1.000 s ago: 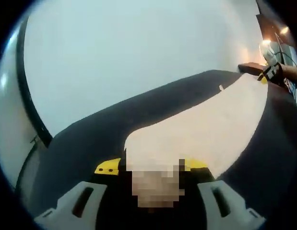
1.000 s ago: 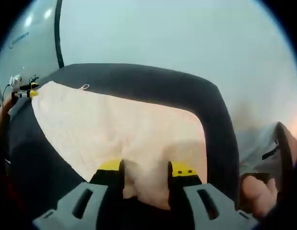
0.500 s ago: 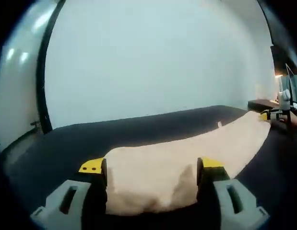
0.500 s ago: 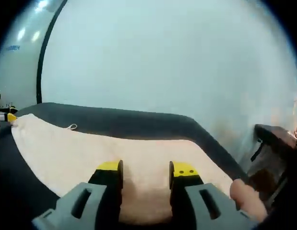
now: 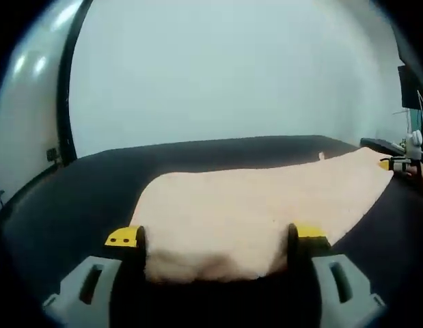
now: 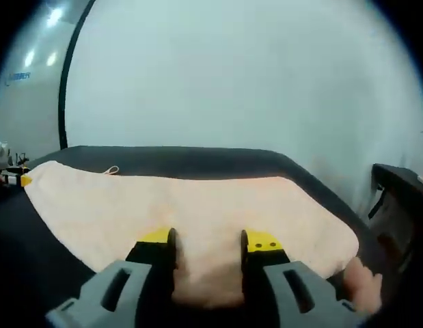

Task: Fold the towel on the table until its edges align and the towel forms a compact rectangular stack.

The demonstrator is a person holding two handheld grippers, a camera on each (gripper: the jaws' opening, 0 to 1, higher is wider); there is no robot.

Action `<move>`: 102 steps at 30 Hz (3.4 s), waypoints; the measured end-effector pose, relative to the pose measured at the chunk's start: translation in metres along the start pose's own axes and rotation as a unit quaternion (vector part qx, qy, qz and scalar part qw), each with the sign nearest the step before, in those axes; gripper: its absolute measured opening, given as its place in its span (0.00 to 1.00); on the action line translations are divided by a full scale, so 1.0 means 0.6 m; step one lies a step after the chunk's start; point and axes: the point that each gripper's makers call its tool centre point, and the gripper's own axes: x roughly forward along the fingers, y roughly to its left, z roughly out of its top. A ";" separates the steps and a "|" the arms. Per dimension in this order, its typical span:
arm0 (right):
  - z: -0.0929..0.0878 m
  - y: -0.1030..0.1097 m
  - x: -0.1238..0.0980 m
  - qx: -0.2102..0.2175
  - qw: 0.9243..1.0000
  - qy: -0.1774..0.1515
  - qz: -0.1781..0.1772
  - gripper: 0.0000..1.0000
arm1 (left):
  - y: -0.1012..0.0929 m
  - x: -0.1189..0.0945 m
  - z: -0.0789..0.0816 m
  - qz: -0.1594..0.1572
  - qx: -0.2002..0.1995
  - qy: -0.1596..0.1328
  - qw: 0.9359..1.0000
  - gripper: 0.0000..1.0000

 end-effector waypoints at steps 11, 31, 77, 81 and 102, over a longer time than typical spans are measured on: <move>0.057 -0.082 -0.034 0.070 0.996 -0.053 -0.025 0.32 | -0.045 -0.004 0.064 -0.015 -0.011 -0.033 0.999 0.79; 0.045 -0.087 -0.045 0.086 0.993 -0.063 -0.056 0.22 | -0.106 0.029 0.052 -0.020 0.037 -0.022 0.999 0.93; 0.153 0.035 -0.065 0.025 0.988 -0.128 -0.080 0.01 | 0.019 -0.118 -0.021 0.071 -0.139 -0.063 0.986 0.68; 0.130 0.109 -0.044 -0.052 0.992 -0.108 -0.050 0.01 | 0.018 -0.119 -0.021 0.070 -0.135 -0.064 0.986 0.67; 0.052 0.297 -0.035 -0.240 0.967 -0.043 0.067 0.02 | 0.017 -0.116 -0.027 0.075 -0.115 -0.054 0.989 0.66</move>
